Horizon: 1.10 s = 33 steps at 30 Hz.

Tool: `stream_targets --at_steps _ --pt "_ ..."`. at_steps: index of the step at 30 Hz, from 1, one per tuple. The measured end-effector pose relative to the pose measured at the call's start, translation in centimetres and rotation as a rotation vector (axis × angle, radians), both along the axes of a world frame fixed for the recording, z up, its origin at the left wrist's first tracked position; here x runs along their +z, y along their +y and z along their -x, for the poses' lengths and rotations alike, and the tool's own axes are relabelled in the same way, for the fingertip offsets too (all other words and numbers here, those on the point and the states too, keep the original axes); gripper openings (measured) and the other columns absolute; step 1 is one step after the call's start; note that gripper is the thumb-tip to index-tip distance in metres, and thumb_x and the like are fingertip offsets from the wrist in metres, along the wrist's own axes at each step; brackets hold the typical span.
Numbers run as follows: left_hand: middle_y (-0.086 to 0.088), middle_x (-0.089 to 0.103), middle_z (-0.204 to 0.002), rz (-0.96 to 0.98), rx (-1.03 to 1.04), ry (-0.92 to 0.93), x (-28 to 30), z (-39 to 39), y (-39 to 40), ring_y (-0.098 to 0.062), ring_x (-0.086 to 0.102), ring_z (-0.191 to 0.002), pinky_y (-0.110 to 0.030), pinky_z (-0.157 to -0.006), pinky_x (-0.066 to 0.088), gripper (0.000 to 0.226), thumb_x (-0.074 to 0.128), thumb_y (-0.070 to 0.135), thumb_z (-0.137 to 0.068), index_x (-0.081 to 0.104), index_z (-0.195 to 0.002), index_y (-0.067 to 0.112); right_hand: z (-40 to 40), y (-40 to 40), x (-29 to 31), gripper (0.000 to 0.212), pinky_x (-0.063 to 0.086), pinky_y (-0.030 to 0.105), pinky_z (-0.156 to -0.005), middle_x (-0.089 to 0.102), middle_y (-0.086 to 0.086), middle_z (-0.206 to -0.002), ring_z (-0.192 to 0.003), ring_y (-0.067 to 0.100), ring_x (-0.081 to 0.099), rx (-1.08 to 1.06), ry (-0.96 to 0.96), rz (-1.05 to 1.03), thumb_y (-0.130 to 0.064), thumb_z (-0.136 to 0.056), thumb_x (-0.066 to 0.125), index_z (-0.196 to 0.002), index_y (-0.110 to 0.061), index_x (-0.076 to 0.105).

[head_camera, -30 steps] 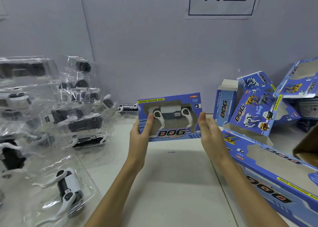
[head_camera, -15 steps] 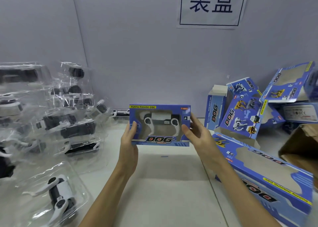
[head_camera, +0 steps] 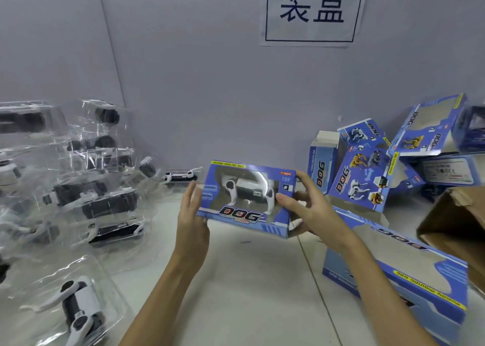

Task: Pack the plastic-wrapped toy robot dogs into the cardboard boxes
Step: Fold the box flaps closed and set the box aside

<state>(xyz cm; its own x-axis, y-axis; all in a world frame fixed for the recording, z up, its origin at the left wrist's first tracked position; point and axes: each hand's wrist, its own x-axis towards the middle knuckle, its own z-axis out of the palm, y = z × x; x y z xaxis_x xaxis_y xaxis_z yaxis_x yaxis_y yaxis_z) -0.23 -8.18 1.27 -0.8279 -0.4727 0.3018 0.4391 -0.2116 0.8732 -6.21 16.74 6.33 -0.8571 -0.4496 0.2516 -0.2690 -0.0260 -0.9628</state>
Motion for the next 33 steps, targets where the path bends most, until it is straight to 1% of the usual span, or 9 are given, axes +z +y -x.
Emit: stream_targets --at_steps 3,8,12,17,19,23,26,28,33 --pt "-0.005 0.057 -0.150 -0.118 0.031 0.014 0.2 -0.1 0.4 -0.020 0.052 -0.141 -0.042 -0.117 0.039 0.045 0.037 0.041 -0.111 0.052 -0.148 0.021 -0.8 0.0 1.1 0.055 0.065 0.051 -0.065 0.070 0.011 -0.118 -0.098 0.029 0.076 -0.193 0.103 0.264 -0.042 -0.085 0.082 -0.131 -0.046 0.052" --pt "-0.007 0.069 -0.134 -0.005 0.012 0.005 0.1 -0.5 0.4 -0.028 0.062 -0.126 -0.053 -0.102 0.051 0.051 0.039 0.052 -0.107 0.070 -0.122 0.014 -1.8 1.1 3.6 0.086 0.061 0.063 -0.082 0.050 0.006 -0.148 -0.119 0.038 0.067 -0.747 0.407 0.914 -0.022 -0.086 0.085 -0.150 -0.024 0.027" --pt "-0.011 0.072 -0.125 0.012 -0.003 -0.031 -0.1 -0.2 0.9 -0.032 0.064 -0.115 -0.052 -0.094 0.052 0.052 0.039 0.051 -0.108 0.072 -0.113 0.011 -0.9 5.2 4.5 0.098 0.055 0.045 -0.105 0.040 0.009 -0.156 -0.134 0.023 0.057 -1.062 0.504 1.029 -0.020 -0.087 0.084 -0.155 -0.025 0.014" --pt "-0.014 0.074 -0.120 0.075 -0.076 -0.059 -0.5 -0.2 1.3 -0.034 0.065 -0.107 -0.052 -0.088 0.052 0.058 0.041 0.053 -0.106 0.074 -0.111 0.006 -1.0 5.0 0.3 0.090 0.041 0.049 -0.119 0.037 0.014 -0.163 -0.150 0.022 0.040 -1.155 0.514 0.421 -0.019 -0.093 0.079 -0.161 -0.014 0.020" --pt "-0.014 0.074 -0.119 0.092 -0.095 -0.066 -0.5 -0.2 1.4 -0.033 0.066 -0.104 -0.051 -0.086 0.052 0.060 0.041 0.054 -0.104 0.074 -0.111 0.004 -0.3 4.7 -0.5 0.082 0.038 0.055 -0.117 0.040 0.010 -0.161 -0.148 0.026 0.038 -1.053 0.444 -0.144 -0.039 -0.091 0.078 -0.157 -0.018 0.033" --pt "-0.016 0.074 -0.115 0.097 -0.111 -0.082 -0.4 -0.5 1.3 -0.033 0.067 -0.099 -0.050 -0.084 0.052 0.060 0.043 0.056 -0.102 0.077 -0.104 0.007 0.3 4.7 -1.4 0.118 0.000 0.071 -0.120 0.017 0.017 -0.169 -0.157 0.041 0.008 -0.583 0.081 -1.003 -0.090 -0.071 0.061 -0.162 -0.032 0.014" --pt "-0.015 0.075 -0.114 0.116 -0.109 -0.098 -0.3 -0.5 1.4 -0.030 0.067 -0.097 -0.049 -0.083 0.052 0.060 0.044 0.058 -0.101 0.079 -0.099 0.010 0.7 4.8 -1.4 0.122 -0.006 0.074 -0.117 0.022 0.018 -0.164 -0.155 0.042 0.011 -0.404 0.050 -1.176 -0.091 -0.067 0.064 -0.162 -0.033 0.014" --pt "-0.014 0.075 -0.113 0.134 -0.120 -0.110 -0.3 -0.5 1.5 -0.029 0.067 -0.094 -0.048 -0.083 0.053 0.059 0.045 0.059 -0.101 0.080 -0.097 0.011 0.9 4.8 -0.8 0.107 0.003 0.073 -0.117 0.035 0.013 -0.153 -0.148 0.041 0.024 -0.357 0.058 -1.182 -0.088 -0.068 0.068 -0.151 -0.032 0.033" --pt "-0.005 0.075 -0.107 0.315 -0.155 -0.149 -0.1 -1.0 2.8 -0.024 0.069 -0.095 -0.036 -0.077 0.058 0.041 0.067 0.061 -0.090 0.081 -0.099 0.023 1.2 3.1 0.2 0.089 0.021 0.057 -0.116 0.043 0.006 -0.139 -0.137 0.035 0.034 -0.471 0.185 -0.928 -0.087 -0.069 0.068 -0.140 -0.039 0.041"
